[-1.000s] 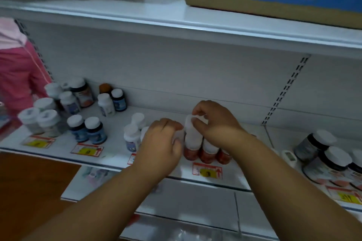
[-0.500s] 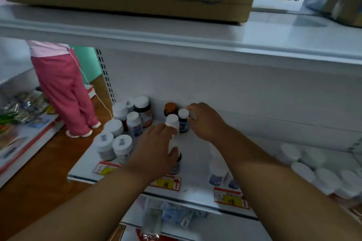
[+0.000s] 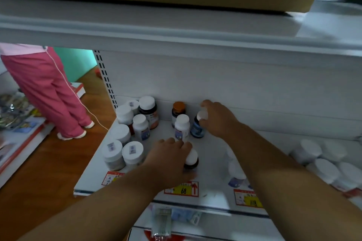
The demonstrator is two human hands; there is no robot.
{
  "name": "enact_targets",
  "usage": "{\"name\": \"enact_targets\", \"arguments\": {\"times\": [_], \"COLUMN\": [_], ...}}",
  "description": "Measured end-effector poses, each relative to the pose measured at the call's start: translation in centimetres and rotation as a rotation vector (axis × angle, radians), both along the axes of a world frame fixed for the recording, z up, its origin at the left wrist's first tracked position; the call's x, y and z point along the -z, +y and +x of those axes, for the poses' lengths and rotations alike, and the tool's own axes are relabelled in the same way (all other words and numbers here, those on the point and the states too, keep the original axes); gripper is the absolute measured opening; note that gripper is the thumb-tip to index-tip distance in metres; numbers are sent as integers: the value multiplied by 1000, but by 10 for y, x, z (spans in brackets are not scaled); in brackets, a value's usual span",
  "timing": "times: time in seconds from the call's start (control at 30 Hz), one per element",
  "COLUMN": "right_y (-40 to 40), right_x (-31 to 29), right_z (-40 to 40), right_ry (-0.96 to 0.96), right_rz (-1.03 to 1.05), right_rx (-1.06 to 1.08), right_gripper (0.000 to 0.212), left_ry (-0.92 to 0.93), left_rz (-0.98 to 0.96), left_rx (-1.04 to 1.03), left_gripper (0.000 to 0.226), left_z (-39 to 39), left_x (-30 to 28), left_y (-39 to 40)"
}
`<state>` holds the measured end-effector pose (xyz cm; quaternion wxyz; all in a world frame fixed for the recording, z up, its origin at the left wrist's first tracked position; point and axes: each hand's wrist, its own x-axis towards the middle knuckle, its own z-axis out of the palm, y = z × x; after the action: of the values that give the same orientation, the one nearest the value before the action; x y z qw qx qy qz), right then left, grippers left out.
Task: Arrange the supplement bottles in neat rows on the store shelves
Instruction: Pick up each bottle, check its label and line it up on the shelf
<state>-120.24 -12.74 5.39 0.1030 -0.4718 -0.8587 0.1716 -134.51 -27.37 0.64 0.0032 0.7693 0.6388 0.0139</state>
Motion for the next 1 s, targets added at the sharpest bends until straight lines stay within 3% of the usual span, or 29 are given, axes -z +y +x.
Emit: {"name": "enact_targets", "arguments": {"times": [0.37, 0.6, 0.9, 1.0], "right_y": [-101, -104, -98, -77], "right_x": [3, 12, 14, 4], "right_z": [35, 34, 38, 28], "right_ry": [-176, -192, -115, -75], "right_rz": [-128, -94, -135, -38], "right_rx": [-94, -82, -112, -75], "right_gripper": [40, 36, 48, 46], "left_ry": [-12, -21, -35, -68], "left_rz": [43, 59, 59, 53], "left_rx": [33, 51, 51, 41], "left_gripper": [61, 59, 61, 73], "left_z": [-6, -6, -8, -9], "left_x": [4, 4, 6, 3], "left_y": [3, 2, 1, 1]}}
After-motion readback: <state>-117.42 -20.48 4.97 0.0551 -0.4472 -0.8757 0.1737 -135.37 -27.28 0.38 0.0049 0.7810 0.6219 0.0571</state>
